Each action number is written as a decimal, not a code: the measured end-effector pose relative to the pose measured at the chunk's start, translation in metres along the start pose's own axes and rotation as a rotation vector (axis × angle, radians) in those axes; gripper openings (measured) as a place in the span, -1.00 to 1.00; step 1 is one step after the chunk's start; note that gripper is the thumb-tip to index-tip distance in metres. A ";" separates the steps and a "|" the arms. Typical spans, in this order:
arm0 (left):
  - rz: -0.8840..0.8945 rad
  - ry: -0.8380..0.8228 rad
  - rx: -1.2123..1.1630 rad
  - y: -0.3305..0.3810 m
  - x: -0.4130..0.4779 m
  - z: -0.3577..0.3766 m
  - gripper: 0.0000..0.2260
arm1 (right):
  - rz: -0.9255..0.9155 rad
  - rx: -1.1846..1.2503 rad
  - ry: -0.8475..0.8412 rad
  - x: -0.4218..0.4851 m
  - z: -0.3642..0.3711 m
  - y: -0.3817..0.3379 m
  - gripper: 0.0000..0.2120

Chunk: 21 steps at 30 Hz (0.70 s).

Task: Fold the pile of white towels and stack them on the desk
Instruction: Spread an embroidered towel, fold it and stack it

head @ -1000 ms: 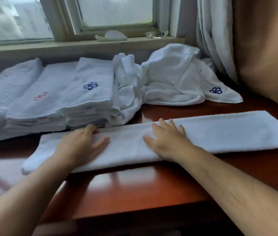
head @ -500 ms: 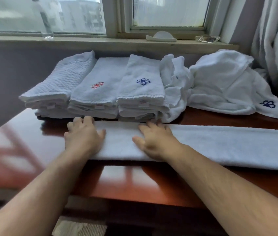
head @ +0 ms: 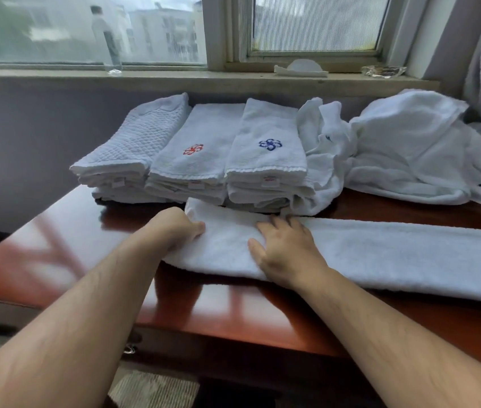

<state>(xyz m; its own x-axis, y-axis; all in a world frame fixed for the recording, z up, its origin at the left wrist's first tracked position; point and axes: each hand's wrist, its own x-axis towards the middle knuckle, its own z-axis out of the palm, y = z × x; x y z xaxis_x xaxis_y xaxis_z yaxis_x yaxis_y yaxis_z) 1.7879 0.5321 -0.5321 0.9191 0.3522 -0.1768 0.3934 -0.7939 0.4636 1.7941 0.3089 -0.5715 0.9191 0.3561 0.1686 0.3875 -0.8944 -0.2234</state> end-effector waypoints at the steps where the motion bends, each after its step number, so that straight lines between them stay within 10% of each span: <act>1: 0.015 -0.022 -0.200 -0.002 -0.005 -0.001 -0.76 | -0.004 0.046 0.023 0.000 -0.001 0.002 -0.57; 7: 0.129 -0.292 -1.025 0.023 -0.056 -0.027 -0.78 | 0.130 0.768 0.222 -0.009 -0.024 0.000 -0.60; 12: 0.226 -0.404 -0.976 0.104 -0.085 -0.025 -0.76 | 0.386 1.765 -0.250 -0.019 -0.072 0.029 -0.15; 21: 0.604 -0.586 -0.828 0.228 -0.101 0.059 -0.76 | 0.425 2.057 -0.042 -0.081 -0.112 0.145 -0.14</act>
<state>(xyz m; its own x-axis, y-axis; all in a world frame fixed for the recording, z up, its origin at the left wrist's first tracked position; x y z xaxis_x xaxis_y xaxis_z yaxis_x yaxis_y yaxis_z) 1.7859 0.2861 -0.4592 0.9061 -0.4230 -0.0073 -0.0452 -0.1140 0.9924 1.7676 0.1205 -0.5099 0.9406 0.2897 -0.1772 -0.3236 0.6060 -0.7267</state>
